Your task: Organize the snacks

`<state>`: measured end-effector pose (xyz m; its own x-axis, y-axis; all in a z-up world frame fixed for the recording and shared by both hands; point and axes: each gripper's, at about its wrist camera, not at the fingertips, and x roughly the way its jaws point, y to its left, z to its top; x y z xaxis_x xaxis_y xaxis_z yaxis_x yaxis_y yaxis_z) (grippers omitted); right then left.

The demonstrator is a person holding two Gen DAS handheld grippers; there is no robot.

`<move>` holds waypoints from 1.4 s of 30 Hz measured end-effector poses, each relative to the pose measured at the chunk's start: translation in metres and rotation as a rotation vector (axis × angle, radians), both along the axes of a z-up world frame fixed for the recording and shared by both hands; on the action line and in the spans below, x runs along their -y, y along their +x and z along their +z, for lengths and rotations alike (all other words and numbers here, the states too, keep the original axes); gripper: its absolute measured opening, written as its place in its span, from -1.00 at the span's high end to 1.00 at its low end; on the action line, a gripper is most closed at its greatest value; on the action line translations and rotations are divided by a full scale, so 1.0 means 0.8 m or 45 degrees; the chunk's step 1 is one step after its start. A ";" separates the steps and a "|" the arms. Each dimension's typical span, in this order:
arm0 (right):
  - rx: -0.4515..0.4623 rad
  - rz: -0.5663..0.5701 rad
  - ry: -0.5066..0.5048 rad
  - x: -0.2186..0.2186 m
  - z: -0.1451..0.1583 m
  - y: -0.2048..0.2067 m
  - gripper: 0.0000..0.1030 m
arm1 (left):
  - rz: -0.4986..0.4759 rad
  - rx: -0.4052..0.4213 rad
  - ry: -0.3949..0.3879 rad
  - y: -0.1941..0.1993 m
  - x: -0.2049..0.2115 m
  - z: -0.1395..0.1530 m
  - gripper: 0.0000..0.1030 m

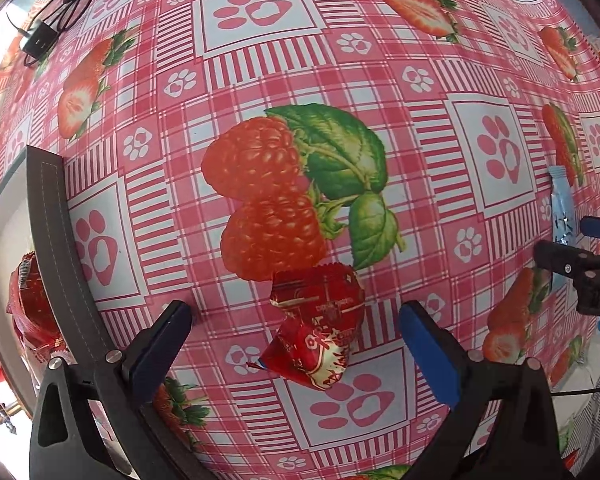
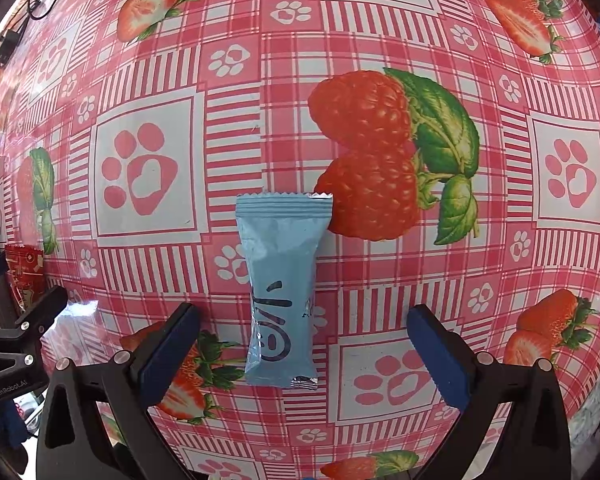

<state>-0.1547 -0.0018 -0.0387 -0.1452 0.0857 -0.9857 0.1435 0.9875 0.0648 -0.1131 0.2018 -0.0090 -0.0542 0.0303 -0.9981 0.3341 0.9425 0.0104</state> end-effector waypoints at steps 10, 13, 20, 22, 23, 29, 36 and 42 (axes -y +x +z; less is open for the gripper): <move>0.088 0.031 -0.010 -0.005 0.023 0.009 0.00 | -0.046 0.004 -0.015 -0.010 0.021 0.028 0.28; 0.095 0.000 0.061 0.000 0.027 0.013 0.54 | 0.014 -0.024 -0.071 -0.011 0.016 0.035 0.28; 0.138 0.002 0.180 -0.001 0.046 0.003 0.54 | 0.034 0.092 -0.110 -0.023 0.001 0.085 0.28; 0.145 0.003 0.204 -0.005 0.051 0.001 0.54 | 0.044 0.117 -0.110 -0.026 -0.006 0.096 0.28; 0.148 0.007 0.214 -0.008 0.053 0.001 0.54 | 0.053 0.128 -0.113 -0.028 -0.009 0.102 0.28; 0.178 0.073 0.235 -0.031 0.072 0.012 0.54 | 0.121 0.177 -0.117 -0.034 -0.047 0.125 0.28; 0.225 0.195 0.248 -0.089 0.105 0.043 0.54 | 0.235 0.222 -0.118 -0.023 -0.094 0.136 0.28; 0.266 0.327 0.274 -0.152 0.131 0.056 0.54 | 0.353 0.269 -0.123 -0.022 -0.142 0.147 0.28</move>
<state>-0.1095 0.1197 0.0659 0.0132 0.2804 -0.9598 -0.1450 0.9503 0.2756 -0.1304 0.3154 0.1088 0.1604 -0.0514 -0.9857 0.0657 0.9970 -0.0413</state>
